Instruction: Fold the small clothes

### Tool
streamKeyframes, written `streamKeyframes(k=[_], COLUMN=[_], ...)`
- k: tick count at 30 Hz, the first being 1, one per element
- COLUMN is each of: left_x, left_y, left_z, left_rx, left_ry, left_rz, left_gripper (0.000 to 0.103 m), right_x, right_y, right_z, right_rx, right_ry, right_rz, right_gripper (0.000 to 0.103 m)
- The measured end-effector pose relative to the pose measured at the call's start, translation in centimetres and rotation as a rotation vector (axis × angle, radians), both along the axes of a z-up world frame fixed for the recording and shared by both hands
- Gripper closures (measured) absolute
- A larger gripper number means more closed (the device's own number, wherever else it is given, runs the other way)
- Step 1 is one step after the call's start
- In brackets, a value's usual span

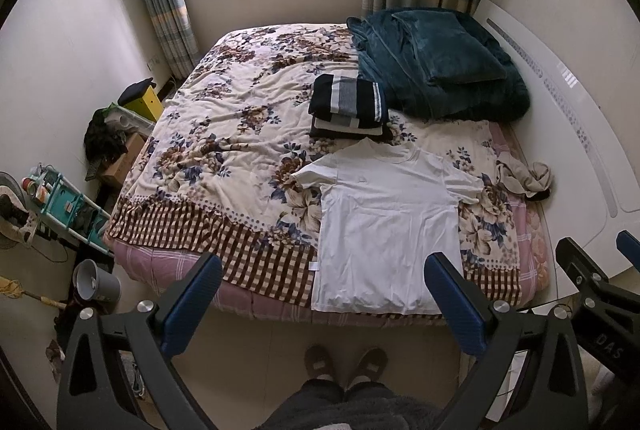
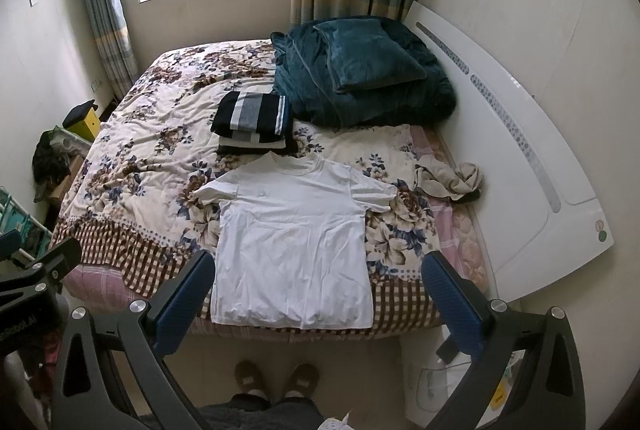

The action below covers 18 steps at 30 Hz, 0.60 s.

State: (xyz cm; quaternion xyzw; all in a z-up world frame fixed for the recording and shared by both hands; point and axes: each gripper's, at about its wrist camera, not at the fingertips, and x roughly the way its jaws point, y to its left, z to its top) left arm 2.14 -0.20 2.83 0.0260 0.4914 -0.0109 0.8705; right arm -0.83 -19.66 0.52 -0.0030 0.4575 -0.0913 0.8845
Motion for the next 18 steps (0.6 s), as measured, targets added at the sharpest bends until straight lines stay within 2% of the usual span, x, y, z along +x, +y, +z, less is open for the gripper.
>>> streamKeyframes(k=[14, 18], left_x=[-0.2, -0.3], left_y=[-0.1, -0.1], left_z=[-0.1, -0.1], left_rx=[-0.002, -0.004], left_ry=[-0.006, -0.008], left_rz=[0.000, 0.001], left_gripper=[0.000, 0.000], right_x=[-0.4, 0.2], right_y=[0.5, 0.4], right_z=[-0.2, 1.1], right_rx=[-0.004, -0.003], right_ry=[-0.007, -0.010], right_rz=[-0.002, 0.000], right_gripper=[0.000, 0.000])
